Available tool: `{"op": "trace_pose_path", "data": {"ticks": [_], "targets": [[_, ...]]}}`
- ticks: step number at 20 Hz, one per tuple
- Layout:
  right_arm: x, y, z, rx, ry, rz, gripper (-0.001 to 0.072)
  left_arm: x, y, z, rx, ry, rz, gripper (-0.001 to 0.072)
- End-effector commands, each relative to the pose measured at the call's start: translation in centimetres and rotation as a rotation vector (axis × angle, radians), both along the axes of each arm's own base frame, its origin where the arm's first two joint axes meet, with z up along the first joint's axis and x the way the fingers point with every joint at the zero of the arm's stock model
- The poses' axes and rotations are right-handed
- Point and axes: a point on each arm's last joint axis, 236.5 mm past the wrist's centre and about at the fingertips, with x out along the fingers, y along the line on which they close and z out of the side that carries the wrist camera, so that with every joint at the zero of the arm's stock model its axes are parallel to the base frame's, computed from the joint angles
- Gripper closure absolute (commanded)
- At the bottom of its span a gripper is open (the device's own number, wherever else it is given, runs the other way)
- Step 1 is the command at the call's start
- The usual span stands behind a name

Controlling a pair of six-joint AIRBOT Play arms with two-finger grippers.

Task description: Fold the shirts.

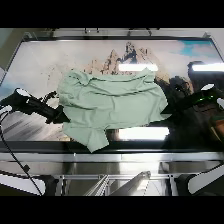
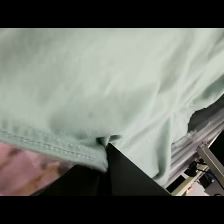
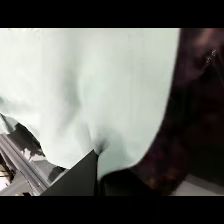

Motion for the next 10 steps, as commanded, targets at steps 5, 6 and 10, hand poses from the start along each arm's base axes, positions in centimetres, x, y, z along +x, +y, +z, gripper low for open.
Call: {"op": "trace_pose_path", "data": {"ticks": [5,6,10], "targets": [[0.7,1.4,15.5,0.133,-0.293,-0.018,0.0701,1.1,-2.3,16.2,-0.296,-0.383,0.012,0.0686],[0.3,2.0,19.4,0.160,-0.384,-0.023,0.0700,0.9,-3.0,20.9,-0.406,-0.493,0.029,0.0685],[-3.3,5.3,38.5,0.169,-1.015,-0.093,0.0699,-4.5,-3.4,40.9,-0.777,-1.105,0.037,0.0685]]}}
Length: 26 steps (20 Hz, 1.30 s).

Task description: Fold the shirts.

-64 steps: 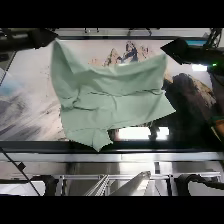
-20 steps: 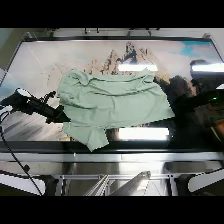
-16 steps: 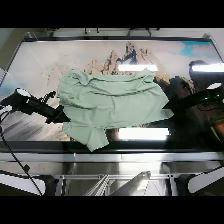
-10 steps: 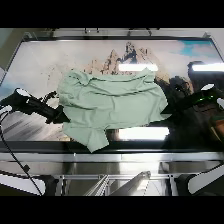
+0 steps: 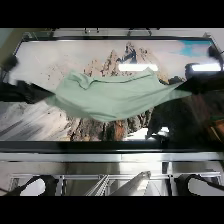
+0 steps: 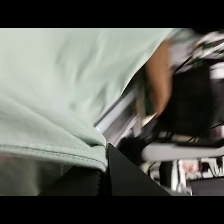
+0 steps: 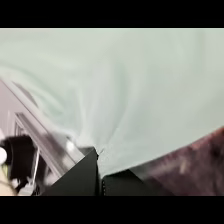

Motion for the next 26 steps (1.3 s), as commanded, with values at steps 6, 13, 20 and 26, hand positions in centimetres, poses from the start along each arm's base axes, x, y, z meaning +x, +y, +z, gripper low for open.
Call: {"op": "trace_pose_path", "data": {"ticks": [6,13,20,26], "targets": [[-14.0,1.8,34.0,-0.099,-1.288,-0.571,0.0699,-15.9,-1.8,30.1,-0.105,-1.183,0.124,0.0683],[-11.6,-0.1,32.2,-0.158,-1.210,-0.613,0.0700,-10.6,0.0,28.8,0.018,-1.035,0.057,0.0684],[1.7,0.5,8.1,-0.027,-0.478,-0.436,0.0700,3.7,0.2,8.0,0.024,-0.399,-0.033,0.0679],[9.5,-0.7,-12.7,-0.147,-0.142,-0.600,0.0701,11.4,-0.2,-14.8,0.085,0.131,-0.062,0.0688]]}}
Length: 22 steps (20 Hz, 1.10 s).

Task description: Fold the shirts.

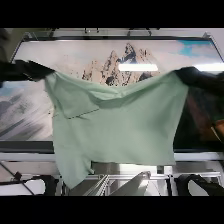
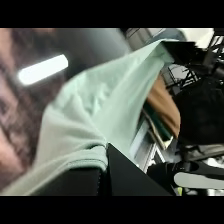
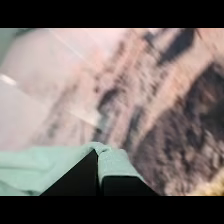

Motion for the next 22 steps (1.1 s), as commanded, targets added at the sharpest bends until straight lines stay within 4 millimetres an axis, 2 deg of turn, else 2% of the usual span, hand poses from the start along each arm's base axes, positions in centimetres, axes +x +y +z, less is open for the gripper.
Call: {"op": "trace_pose_path", "data": {"ticks": [1,2,4,8,11,13,16,19,22], "targets": [[3.6,-1.1,-10.5,0.013,0.157,-0.092,0.0701,2.9,0.4,-12.2,0.039,0.278,-0.002,0.0688],[4.9,-1.6,-11.2,0.051,0.156,-0.106,0.0702,4.6,0.8,-13.5,0.024,0.297,0.027,0.0688],[7.8,-3.1,-10.8,0.159,0.118,-0.117,0.0702,7.7,2.0,-13.8,-0.014,0.277,0.073,0.0687],[11.4,-5.9,-8.5,0.316,0.050,-0.088,0.0703,13.5,5.5,-12.2,-0.003,0.214,0.198,0.0685],[12.6,-6.6,-9.2,0.353,0.061,-0.076,0.0703,16.3,6.1,-10.1,0.014,0.136,0.232,0.0685],[12.3,-5.7,-10.2,0.378,0.082,-0.036,0.0702,16.7,5.4,-10.0,0.030,0.118,0.230,0.0680],[10.9,-4.1,-11.7,0.400,0.115,0.057,0.0702,15.5,4.4,-12.7,0.038,0.162,0.194,0.0680],[9.0,-4.2,-13.4,0.324,0.166,0.128,0.0701,12.8,5.9,-15.6,0.147,0.230,0.129,0.0680],[6.3,-3.9,-16.0,0.225,0.255,0.218,0.0701,10.0,6.5,-15.8,0.158,0.284,0.038,0.0688]]}}
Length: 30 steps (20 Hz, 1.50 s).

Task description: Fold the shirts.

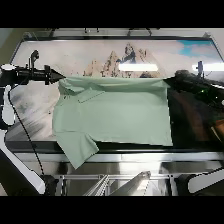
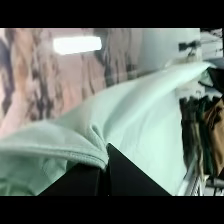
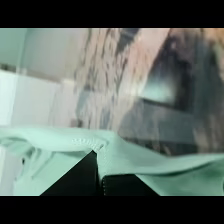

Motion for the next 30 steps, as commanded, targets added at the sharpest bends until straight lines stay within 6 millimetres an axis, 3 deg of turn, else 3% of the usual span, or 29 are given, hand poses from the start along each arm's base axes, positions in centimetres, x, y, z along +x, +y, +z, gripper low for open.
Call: {"op": "trace_pose_path", "data": {"ticks": [1,3,6,12,15,17,18,19,20,23,25,27,29,30], "targets": [[-3.2,0.5,-2.9,-0.092,0.078,0.134,0.0701,-3.1,0.5,-0.9,0.019,0.072,-0.101,0.0689],[-3.5,0.4,-3.5,-0.104,0.091,0.136,0.0701,-3.5,0.7,-1.2,0.032,0.083,-0.113,0.0689],[-3.0,-0.2,-4.1,-0.137,0.096,0.108,0.0701,-4.7,1.6,-3.8,0.158,0.143,-0.146,0.0697],[-2.6,-0.5,-5.2,-0.183,0.122,0.082,0.0701,-6.5,2.0,-6.9,0.360,0.210,-0.236,0.0696],[-3.2,-0.5,-6.0,-0.215,0.145,0.101,0.0701,-6.2,2.0,-6.6,0.390,0.195,-0.247,0.0689],[-3.9,-0.5,-6.4,-0.224,0.174,0.121,0.0698,-5.9,2.0,-6.0,0.391,0.210,-0.222,0.0414],[-4.4,-0.6,-6.3,-0.225,0.189,0.137,0.0623,-5.7,2.3,-5.4,0.393,0.215,-0.206,0.0414],[-5.2,-1.0,-6.1,-0.232,0.213,0.151,0.0436,-5.7,2.6,-4.6,0.393,0.217,-0.185,0.0414],[-6.1,-2.0,-5.8,-0.257,0.256,0.156,0.0368,-5.7,3.1,-3.5,0.397,0.215,-0.167,0.0414],[-9.9,-6.3,-3.5,-0.370,0.386,0.141,0.0368,-6.3,5.4,0.7,0.409,0.212,-0.076,0.0415],[-13.2,-9.5,-1.8,-0.454,0.482,0.109,0.0367,-8.0,6.8,3.1,0.406,0.220,-0.023,0.0415],[-17.2,-10.7,-1.1,-0.463,0.564,0.100,0.0367,-11.4,6.9,4.2,0.384,0.273,-0.005,0.0415],[-21.3,-9.4,-2.2,-0.407,0.628,0.067,0.0363,-16.7,5.2,3.7,0.341,0.369,-0.009,0.0415],[-23.1,-8.7,-3.4,-0.393,0.656,0.047,0.0293,-19.7,3.9,3.0,0.321,0.410,-0.018,0.0415]]}}
